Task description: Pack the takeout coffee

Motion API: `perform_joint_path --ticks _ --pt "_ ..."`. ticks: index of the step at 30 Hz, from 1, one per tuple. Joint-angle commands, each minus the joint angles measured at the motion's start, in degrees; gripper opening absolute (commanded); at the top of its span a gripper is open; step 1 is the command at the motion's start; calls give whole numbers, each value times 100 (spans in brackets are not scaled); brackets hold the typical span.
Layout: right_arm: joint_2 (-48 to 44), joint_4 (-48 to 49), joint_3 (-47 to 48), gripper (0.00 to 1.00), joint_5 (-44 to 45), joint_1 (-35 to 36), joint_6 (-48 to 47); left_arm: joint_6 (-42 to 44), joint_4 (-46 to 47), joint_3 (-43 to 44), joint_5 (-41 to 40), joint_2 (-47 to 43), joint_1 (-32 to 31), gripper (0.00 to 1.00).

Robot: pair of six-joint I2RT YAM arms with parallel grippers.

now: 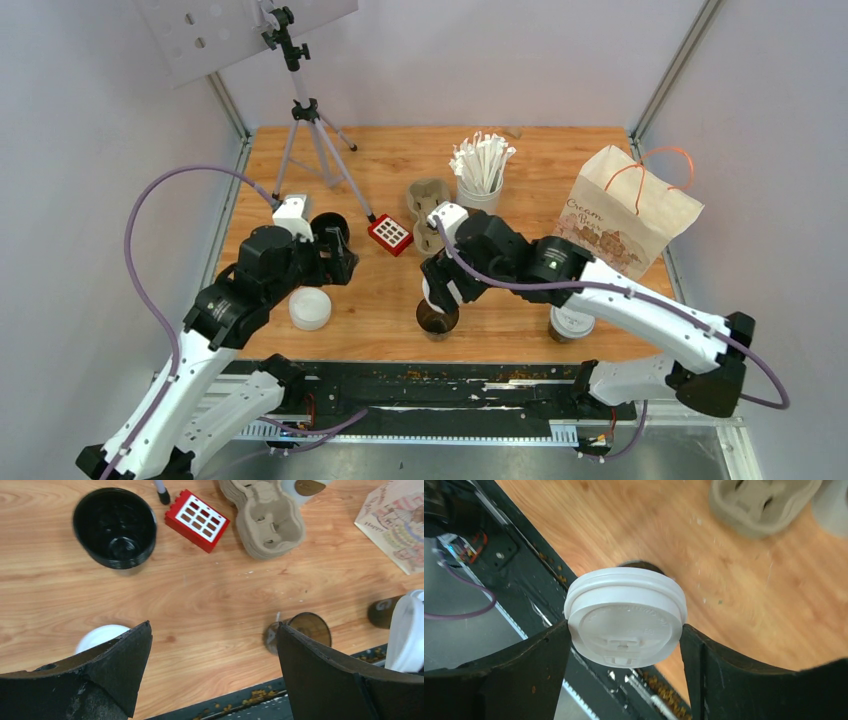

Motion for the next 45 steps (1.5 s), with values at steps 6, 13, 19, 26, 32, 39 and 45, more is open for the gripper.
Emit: perform_joint_path --ticks 6,13,19,26,32,39,45 --pt "1280 -2145 1012 77 45 100 1137 843 -105 52 -545 -653 29 100" --pt "2171 -2353 1565 79 -52 99 914 827 34 -110 -755 -1076 29 100" --pt "2680 -2279 1634 81 -406 53 707 798 -56 -104 -767 -1150 29 100" --pt "2982 -2299 1822 82 -472 -3 608 728 -55 -121 -725 -1176 30 100" --pt "3174 -2334 1779 82 -543 -73 506 743 -59 -98 -710 -1156 33 100" --pt "3375 -2384 1923 83 -463 -89 437 756 -82 -138 -706 -1164 33 100" --pt "3521 -2409 2048 84 -444 -96 372 728 -40 -183 -661 -1164 29 100"
